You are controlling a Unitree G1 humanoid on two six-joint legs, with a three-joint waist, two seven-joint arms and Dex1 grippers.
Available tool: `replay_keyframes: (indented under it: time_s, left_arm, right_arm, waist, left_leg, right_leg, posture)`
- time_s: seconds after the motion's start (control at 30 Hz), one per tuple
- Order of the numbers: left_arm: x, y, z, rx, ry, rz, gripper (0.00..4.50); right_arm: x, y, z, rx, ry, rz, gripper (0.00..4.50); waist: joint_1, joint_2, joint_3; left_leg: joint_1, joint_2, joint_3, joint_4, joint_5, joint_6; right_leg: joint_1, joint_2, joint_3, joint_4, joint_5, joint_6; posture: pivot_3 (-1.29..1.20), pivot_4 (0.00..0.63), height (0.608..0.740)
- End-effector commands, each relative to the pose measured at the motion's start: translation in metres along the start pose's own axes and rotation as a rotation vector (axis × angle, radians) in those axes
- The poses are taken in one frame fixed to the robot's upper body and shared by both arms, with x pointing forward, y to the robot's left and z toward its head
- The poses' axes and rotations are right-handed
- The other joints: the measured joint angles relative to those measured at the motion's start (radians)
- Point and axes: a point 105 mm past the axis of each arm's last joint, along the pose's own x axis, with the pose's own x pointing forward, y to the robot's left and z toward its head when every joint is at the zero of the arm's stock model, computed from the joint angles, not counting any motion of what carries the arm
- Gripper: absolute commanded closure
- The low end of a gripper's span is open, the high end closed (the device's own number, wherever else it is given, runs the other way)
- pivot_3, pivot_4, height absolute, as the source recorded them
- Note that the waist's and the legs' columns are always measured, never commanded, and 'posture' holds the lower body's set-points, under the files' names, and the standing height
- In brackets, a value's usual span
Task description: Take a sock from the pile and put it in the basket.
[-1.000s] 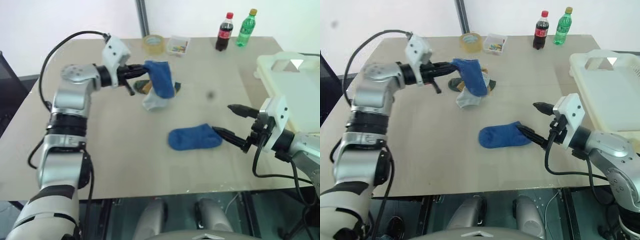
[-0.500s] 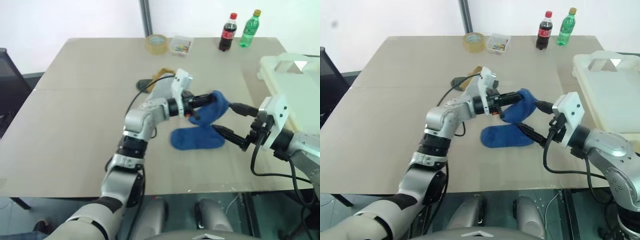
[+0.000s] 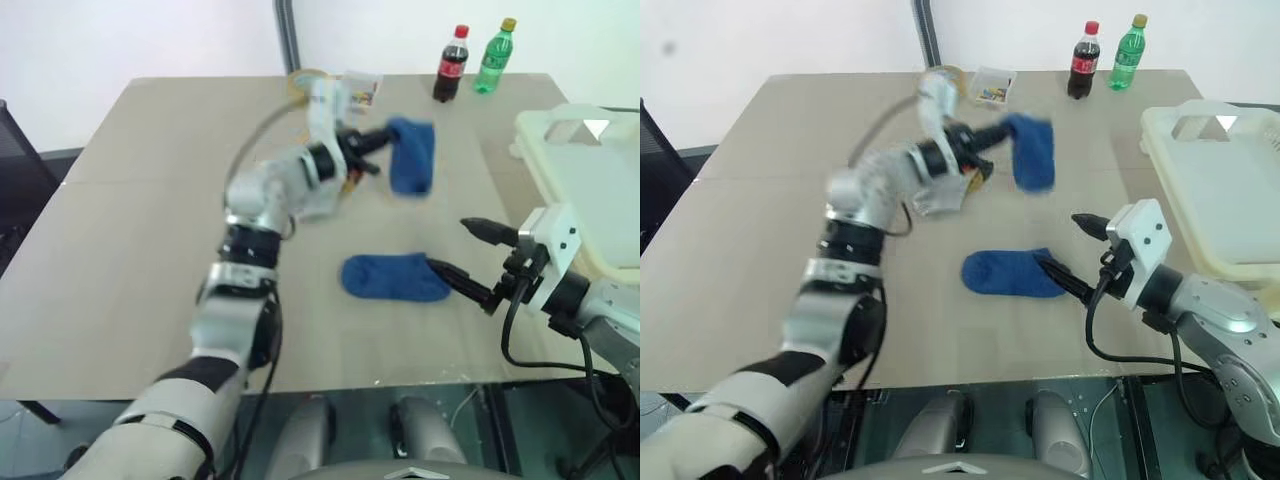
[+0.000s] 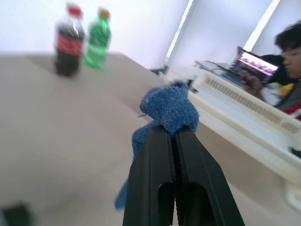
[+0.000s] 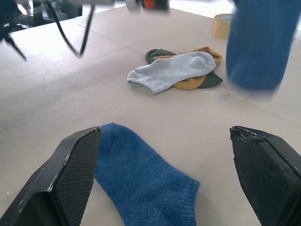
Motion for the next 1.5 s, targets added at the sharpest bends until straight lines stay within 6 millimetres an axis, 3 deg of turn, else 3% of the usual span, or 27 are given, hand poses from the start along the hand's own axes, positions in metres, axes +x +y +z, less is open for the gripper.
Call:
replay_keyframes:
  time_s: [0.03, 0.13, 0.27, 0.43, 0.57, 0.67, 0.8, 0.83, 0.9, 0.97, 1.03, 1.2, 1.37, 1.5]
  left_arm:
    - [-0.012, -0.003, 0.015, 0.202, 0.043, -0.038, 4.44]
    - [-0.019, 0.0, -0.003, 0.345, 0.199, -0.015, 4.44]
    - [-0.014, -0.002, -0.025, 0.441, 0.3, 0.021, 4.44]
    - [-0.004, -0.063, -0.093, 0.457, 0.43, -0.206, 4.44]
    - [-0.002, -0.088, -0.102, 0.372, 0.417, -0.271, 4.44]
    - [-0.003, -0.102, -0.106, 0.298, 0.409, -0.318, 3.59]
    - [-0.002, -0.108, -0.094, 0.176, 0.362, -0.321, 1.79]
    - [-0.003, -0.108, -0.089, 0.147, 0.349, -0.331, 1.79]
    - [-0.004, -0.103, -0.075, 0.083, 0.313, -0.327, 1.79]
    - [-0.003, -0.09, -0.051, -0.019, 0.232, -0.3, 1.79]
    - [-0.005, -0.073, -0.041, -0.061, 0.207, -0.252, 1.79]
    - [-0.027, -0.009, -0.074, -0.078, 0.346, -0.006, 1.79]
    - [-0.045, 0.004, -0.096, -0.179, 0.403, 0.018, 1.79]
    - [-0.045, 0.008, -0.106, -0.237, 0.395, 0.05, 1.79]
  right_arm:
    - [-0.002, 0.002, 0.009, -0.041, -0.034, 0.007, 0.0]
    - [-0.002, 0.001, 0.009, -0.04, -0.032, 0.013, 0.0]
    - [-0.001, 0.002, 0.008, -0.039, -0.028, 0.019, 0.0]
    - [-0.004, 0.001, 0.007, -0.043, -0.016, 0.005, 0.0]
    - [-0.006, 0.002, 0.007, -0.042, -0.013, -0.004, 0.0]
    - [-0.007, 0.003, 0.006, -0.038, -0.011, -0.011, 0.0]
    - [-0.007, 0.003, 0.005, -0.036, -0.011, -0.018, 0.0]
    - [-0.008, 0.003, 0.005, -0.035, -0.01, -0.019, 0.0]
    - [-0.008, 0.002, 0.004, -0.034, -0.006, -0.02, 0.0]
    - [-0.007, 0.001, 0.003, -0.031, 0.003, -0.02, 0.0]
    - [-0.007, -0.001, -0.001, -0.023, 0.023, -0.025, 0.0]
    - [0.001, -0.012, -0.017, 0.017, 0.115, -0.056, 0.0]
    - [0.012, -0.023, -0.035, 0.103, 0.199, -0.127, 0.0]
    - [0.027, -0.036, -0.056, 0.324, 0.274, -0.223, 0.0]
  waist:
    - [0.003, 0.0, 0.0]
    - [0.011, 0.0, 0.0]
    - [0.026, 0.0, 0.0]
    - [0.027, 0.0, 0.0]
    - [0.023, 0.0, 0.0]
    - [0.022, 0.0, 0.0]
    - [0.024, 0.0, 0.0]
    - [0.024, 0.0, 0.0]
    - [0.023, 0.0, 0.0]
    - [0.024, 0.0, 0.0]
    - [0.025, 0.0, 0.0]
    - [0.018, 0.001, 0.0]
    - [0.023, 0.0, 0.0]
    - [0.027, 0.0, 0.0]
  left_leg:
    - [0.0, 0.0, 0.0, 0.0, 0.0, 0.0]
    - [-0.001, 0.0, -0.001, 0.0, 0.0, 0.0]
    - [-0.001, -0.001, -0.001, 0.001, 0.0, 0.0]
    - [-0.002, -0.001, -0.001, 0.0, 0.0, 0.0]
    - [-0.002, 0.0, -0.001, 0.001, 0.0, 0.0]
    - [0.0, 0.001, -0.001, 0.0, -0.002, 0.003]
    - [0.0, 0.0, -0.001, 0.001, -0.002, 0.003]
    - [0.0, 0.0, -0.001, 0.001, -0.002, 0.003]
    - [0.0, 0.0, -0.001, 0.001, -0.002, 0.003]
    - [-0.001, 0.0, -0.001, 0.001, -0.001, 0.003]
    - [-0.001, 0.0, -0.001, 0.002, -0.001, 0.003]
    - [0.001, 0.0, 0.0, 0.001, -0.001, 0.002]
    - [-0.002, 0.0, -0.001, 0.001, 0.0, 0.0]
    - [-0.002, 0.0, -0.002, 0.001, 0.0, 0.0]
  right_leg:
    - [0.0, 0.0, 0.0, 0.0, 0.0, 0.0]
    - [0.0, 0.0, -0.001, -0.001, 0.0, 0.0]
    - [0.0, 0.0, -0.001, -0.001, 0.0, 0.0]
    - [0.0, -0.001, -0.001, -0.001, 0.0, 0.0]
    - [0.0, 0.0, 0.0, -0.001, 0.0, 0.0]
    - [0.0, 0.0, 0.0, 0.001, 0.0, 0.0]
    - [0.001, 0.0, 0.0, 0.001, 0.0, 0.0]
    - [0.001, 0.0, 0.0, 0.001, 0.0, 0.0]
    - [0.001, 0.0, 0.0, 0.001, 0.0, 0.0]
    - [0.0, 0.0, -0.001, 0.001, 0.0, 0.0]
    - [0.001, 0.0, -0.001, 0.001, 0.0, 0.0]
    - [0.001, 0.0, 0.0, 0.001, 0.0, 0.0]
    - [-0.001, 0.0, -0.001, 0.0, 0.0, 0.0]
    - [0.0, -0.001, -0.001, 0.0, 0.0, 0.0]
  posture:
    - [0.0, 0.15, 0.74]
    - [0.0, 0.15, 0.74]
    - [0.0, 0.15, 0.74]
    - [0.0, 0.15, 0.74]
    - [0.0, 0.15, 0.74]
    - [0.0, 0.15, 0.74]
    - [0.0, 0.15, 0.74]
    - [0.0, 0.15, 0.74]
    - [0.0, 0.15, 0.74]
    - [0.0, 0.15, 0.74]
    - [0.0, 0.15, 0.74]
    - [0.0, 0.15, 0.74]
    - [0.0, 0.15, 0.74]
    - [0.0, 0.15, 0.74]
